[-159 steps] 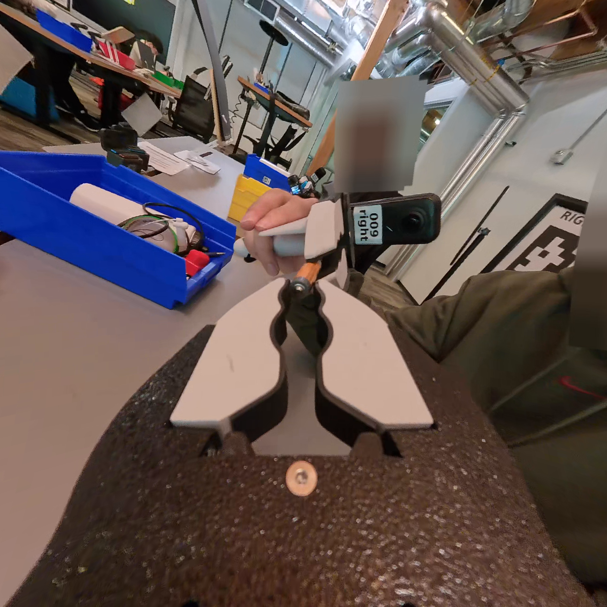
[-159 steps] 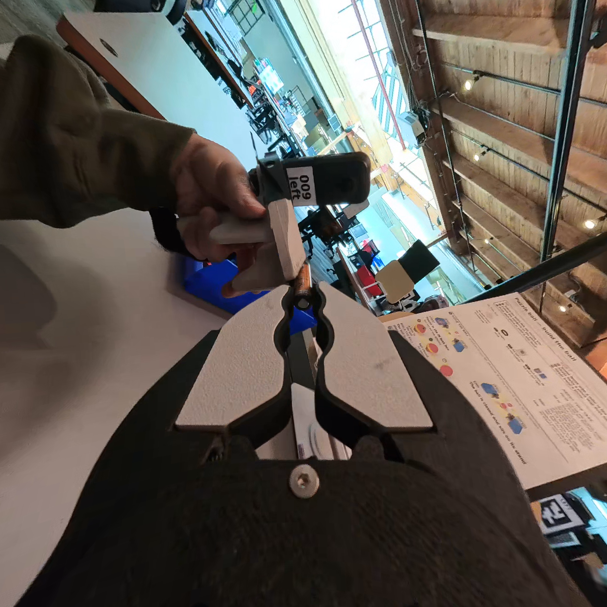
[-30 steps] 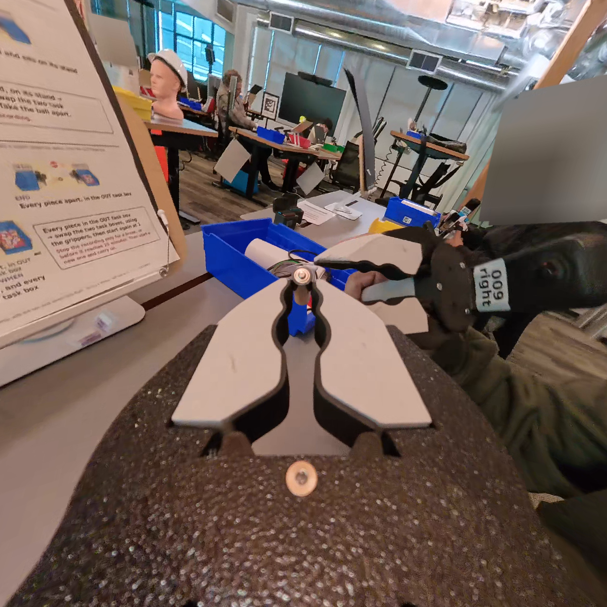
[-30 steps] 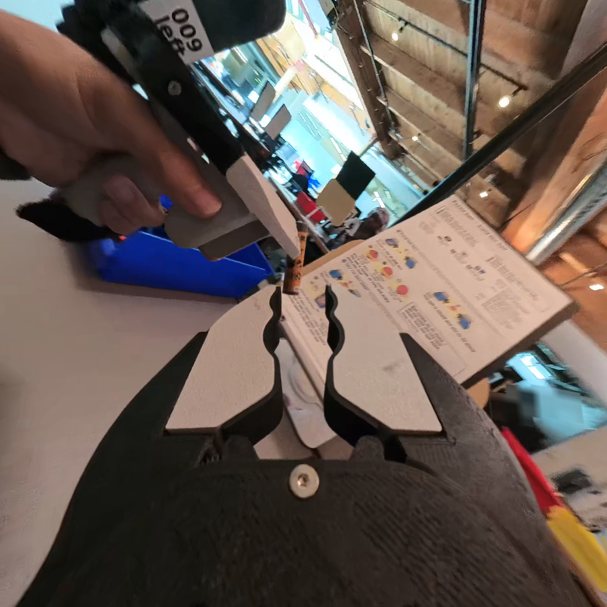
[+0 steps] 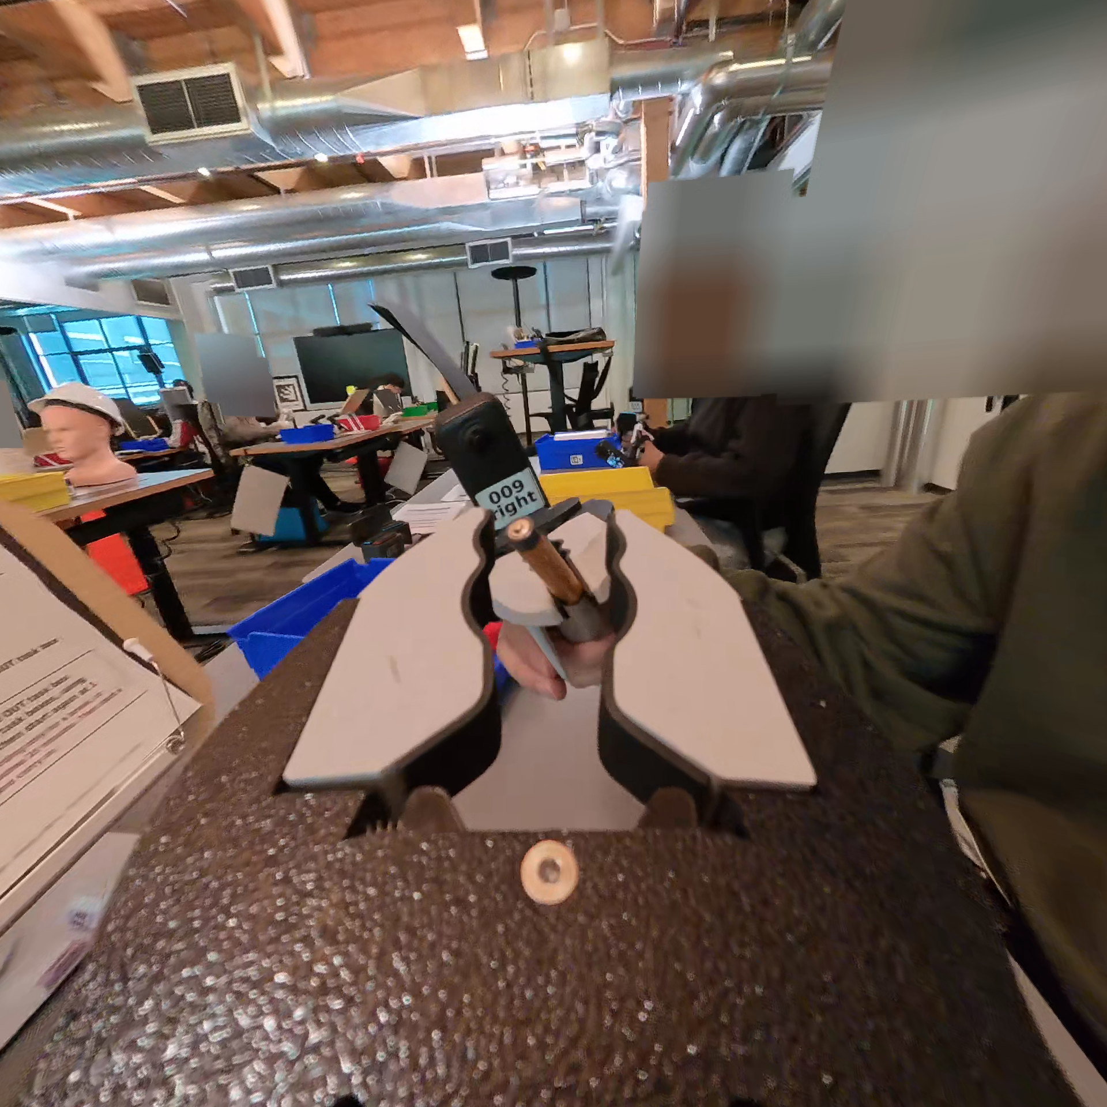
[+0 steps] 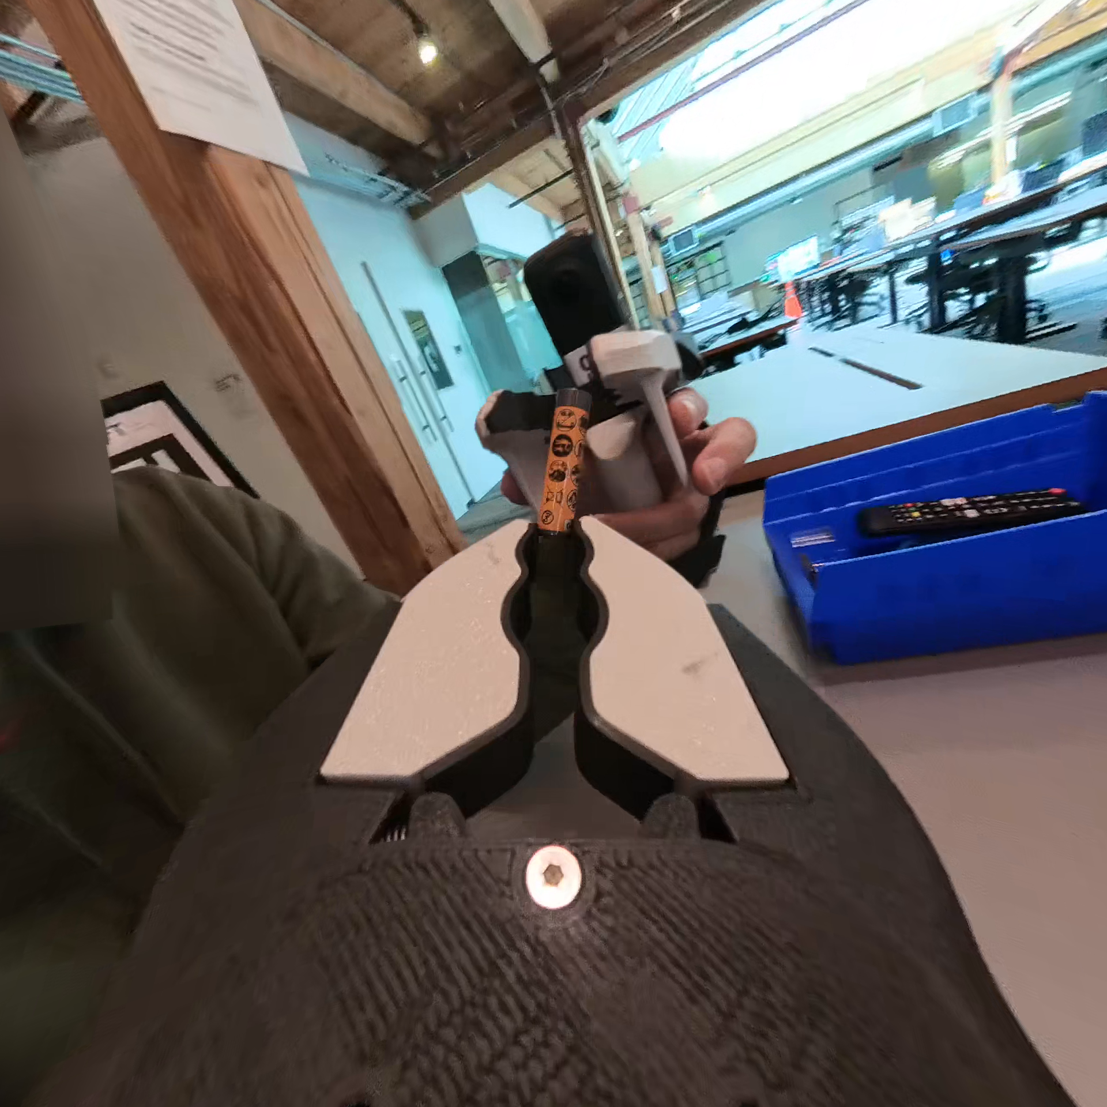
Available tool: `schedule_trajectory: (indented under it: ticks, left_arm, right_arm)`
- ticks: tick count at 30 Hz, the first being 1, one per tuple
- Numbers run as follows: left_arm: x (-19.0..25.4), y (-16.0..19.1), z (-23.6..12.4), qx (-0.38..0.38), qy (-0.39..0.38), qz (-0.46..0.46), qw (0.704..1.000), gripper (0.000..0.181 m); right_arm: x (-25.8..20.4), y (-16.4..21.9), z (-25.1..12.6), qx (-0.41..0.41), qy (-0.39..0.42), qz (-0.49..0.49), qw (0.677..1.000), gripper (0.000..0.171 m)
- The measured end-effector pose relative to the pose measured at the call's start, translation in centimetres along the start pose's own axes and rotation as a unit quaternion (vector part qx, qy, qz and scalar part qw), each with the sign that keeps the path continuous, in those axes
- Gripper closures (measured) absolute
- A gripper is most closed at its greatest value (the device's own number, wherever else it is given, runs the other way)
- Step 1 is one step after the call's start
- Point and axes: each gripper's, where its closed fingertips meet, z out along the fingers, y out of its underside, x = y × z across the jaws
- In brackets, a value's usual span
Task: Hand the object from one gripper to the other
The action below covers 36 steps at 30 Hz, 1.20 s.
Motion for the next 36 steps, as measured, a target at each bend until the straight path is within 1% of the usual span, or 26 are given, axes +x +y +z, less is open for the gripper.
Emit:
schedule_trajectory:
  ticks: [1,3,4,5,7,8,10,11,13,15,17,19,20,21,23,26,27,28,33,34,35,36]
  left_arm:
    - [0.0,0.3,0.1,-0.01,0.001,0.002,1.0,0.148]
    - [0.1,1.1,0.3,-0.033,0.004,0.01,0.999,0.151]
    - [0.3,1.4,0.3,-0.042,0.01,0.012,0.999,0.162]
    - [0.4,1.3,0.4,-0.042,0.014,0.014,0.999,0.165]
    - [0.6,1.1,0.4,-0.038,0.022,0.014,0.999,0.167]
    - [0.2,1.1,0.4,-0.042,0.011,0.004,0.999,0.168]
    - [-1.2,1.4,0.3,-0.063,-0.035,-0.019,0.997,0.171]
    - [-2.3,1.8,0.2,-0.076,-0.072,-0.028,0.994,0.171]
    - [-4.4,2.6,-0.4,-0.103,-0.145,-0.062,0.982,0.171]
    - [-5.5,3.3,-0.8,-0.121,-0.183,-0.089,0.972,0.171]
    - [-5.8,3.8,-1.0,-0.133,-0.198,-0.104,0.965,0.171]
    - [-6.0,4.0,-1.0,-0.138,-0.206,-0.113,0.962,0.171]
    - [-6.0,4.1,-1.0,-0.139,-0.211,-0.116,0.96,0.171]
    - [-6.1,4.1,-1.0,-0.139,-0.216,-0.118,0.959,0.171]
    - [-6.1,4.0,-0.7,-0.134,-0.214,-0.123,0.96,0.171]
    - [-5.9,4.1,-0.3,-0.132,-0.21,-0.131,0.96,0.171]
    - [-5.9,4.2,-0.2,-0.132,-0.209,-0.132,0.96,0.171]
    - [-6.0,4.2,-0.2,-0.131,-0.212,-0.133,0.959,0.171]
    - [-6.1,4.3,-0.3,-0.136,-0.215,-0.13,0.958,0.171]
    - [-6.0,4.5,-0.3,-0.14,-0.212,-0.126,0.959,0.171]
    - [-5.9,4.6,-0.3,-0.144,-0.206,-0.118,0.961,0.171]
    - [-5.7,4.4,-0.1,-0.142,-0.201,-0.107,0.963,0.171]
  right_arm:
    - [-0.1,0.2,0.2,-0.005,-0.001,-0.004,1.0,0.161]
    - [-0.3,0.5,0.6,-0.016,-0.005,-0.008,1.0,0.161]
    - [-0.5,0.6,0.7,-0.017,-0.007,-0.01,1.0,0.161]
    - [-0.5,0.6,0.7,-0.018,-0.006,-0.012,1.0,0.161]
    - [-0.6,0.5,0.7,-0.017,-0.007,-0.017,1.0,0.161]
    - [-0.3,0.3,0.7,-0.013,0.004,-0.023,1.0,0.161]
    - [1.6,-0.1,0.2,-0.006,0.081,-0.062,0.995,0.161]
    - [2.6,-0.2,-0.2,-0.012,0.126,-0.098,0.987,0.16]
    - [4.1,-0.3,-0.8,-0.037,0.203,-0.193,0.959,0.152]
    - [4.8,-0.3,-1.0,-0.067,0.257,-0.283,0.922,0.155]
    - [5.4,-0.6,-1.0,-0.089,0.306,-0.361,0.877,0.153]
    - [6.1,-1.0,-1.2,-0.108,0.355,-0.415,0.83,0.148]
    - [6.4,-0.9,-1.2,-0.121,0.368,-0.436,0.812,0.146]
    - [6.6,-0.8,-1.2,-0.133,0.376,-0.453,0.798,0.146]
    - [6.9,-0.6,-1.1,-0.145,0.389,-0.471,0.778,0.146]
    - [7.0,-0.9,-1.0,-0.133,0.405,-0.475,0.77,0.147]
    - [7.0,-1.0,-0.9,-0.13,0.407,-0.472,0.771,0.154]
    - [7.1,-1.1,-0.9,-0.125,0.41,-0.468,0.773,0.158]
    - [7.4,-1.2,-1.2,-0.129,0.424,-0.458,0.77,0.16]
    - [7.4,-1.1,-1.2,-0.131,0.421,-0.449,0.777,0.16]
    - [7.4,-0.9,-1.3,-0.129,0.41,-0.43,0.794,0.161]
    - [7.2,-0.9,-1.2,-0.117,0.395,-0.403,0.817,0.161]
